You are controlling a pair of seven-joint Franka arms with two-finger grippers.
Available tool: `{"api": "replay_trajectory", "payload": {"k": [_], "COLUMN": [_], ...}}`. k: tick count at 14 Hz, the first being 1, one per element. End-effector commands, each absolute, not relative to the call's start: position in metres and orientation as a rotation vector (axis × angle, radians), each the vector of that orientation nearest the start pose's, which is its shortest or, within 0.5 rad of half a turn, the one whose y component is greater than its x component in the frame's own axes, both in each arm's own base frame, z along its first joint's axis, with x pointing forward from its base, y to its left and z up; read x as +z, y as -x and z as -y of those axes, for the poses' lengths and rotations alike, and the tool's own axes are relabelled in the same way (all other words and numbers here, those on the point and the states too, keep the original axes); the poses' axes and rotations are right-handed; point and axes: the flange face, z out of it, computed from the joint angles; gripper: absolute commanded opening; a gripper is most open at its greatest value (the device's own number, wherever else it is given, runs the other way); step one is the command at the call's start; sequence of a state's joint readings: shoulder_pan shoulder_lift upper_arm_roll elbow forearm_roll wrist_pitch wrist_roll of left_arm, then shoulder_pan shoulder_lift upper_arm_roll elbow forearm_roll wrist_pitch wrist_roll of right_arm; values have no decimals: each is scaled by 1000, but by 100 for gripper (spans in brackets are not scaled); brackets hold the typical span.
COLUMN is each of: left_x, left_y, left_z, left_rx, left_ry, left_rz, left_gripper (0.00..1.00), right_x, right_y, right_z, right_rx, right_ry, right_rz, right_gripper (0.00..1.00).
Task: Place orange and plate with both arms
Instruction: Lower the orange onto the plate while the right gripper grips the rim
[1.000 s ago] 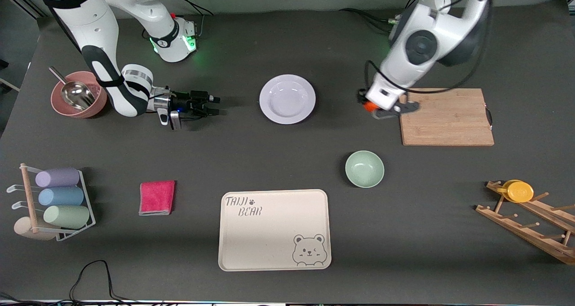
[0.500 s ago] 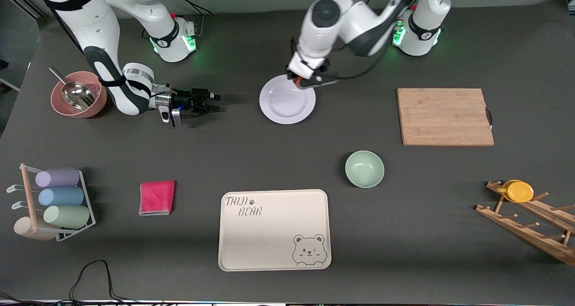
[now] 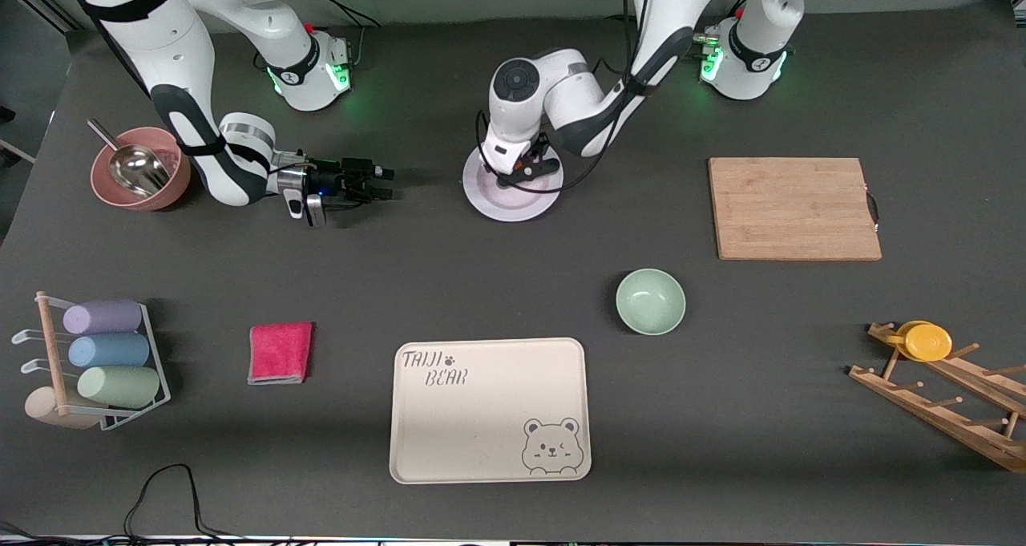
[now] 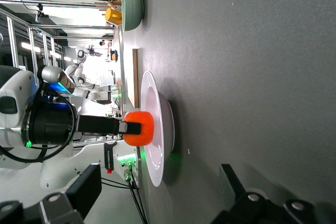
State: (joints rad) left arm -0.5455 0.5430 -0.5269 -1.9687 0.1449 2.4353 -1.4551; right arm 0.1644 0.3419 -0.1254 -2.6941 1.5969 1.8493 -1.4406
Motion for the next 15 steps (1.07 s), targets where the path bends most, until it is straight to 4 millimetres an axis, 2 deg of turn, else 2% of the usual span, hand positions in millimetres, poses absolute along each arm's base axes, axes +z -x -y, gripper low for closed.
{"api": "replay_trajectory", "payload": {"k": [1, 4, 5, 7, 8, 9, 10, 12, 13, 15], "left_x": [244, 250, 265, 307, 328, 347, 360, 386, 403, 431], "left_y": [-306, -311, -319, -352, -373, -385, -402, -448, -466, -503], "left_z": [541, 533, 526, 498, 479, 471, 454, 396, 364, 290], "left_rx": [210, 197, 171, 111, 98, 82, 69, 52, 44, 57], "left_ry": [3148, 3108, 3095, 3079, 3082, 3082, 3069, 3057, 3051, 3065], "left_rz": [551, 541, 538, 554, 545, 553, 552, 499, 463, 391], "left_gripper": [100, 100, 100, 100, 100, 100, 100, 100, 100, 100], "right_x": [112, 112, 112, 112, 111, 110, 110, 110, 110, 106], "right_y": [-317, -318, -318, -320, -319, -319, -319, -318, -319, -316], "right_z": [-84, -85, -85, -86, -88, -95, -103, -111, -116, -126], "right_rx": [-36, -34, -34, -54, -57, -56, -62, -67, -70, -78], "right_ry": [1879, 1881, 1881, 1877, 1876, 1874, 1872, 1870, 1868, 1867], "right_rz": [-25, -25, -25, -47, -57, -60, -63, -71, -70, -67], "right_gripper": [91, 65, 59, 55, 49, 49, 48, 40, 40, 36]}}
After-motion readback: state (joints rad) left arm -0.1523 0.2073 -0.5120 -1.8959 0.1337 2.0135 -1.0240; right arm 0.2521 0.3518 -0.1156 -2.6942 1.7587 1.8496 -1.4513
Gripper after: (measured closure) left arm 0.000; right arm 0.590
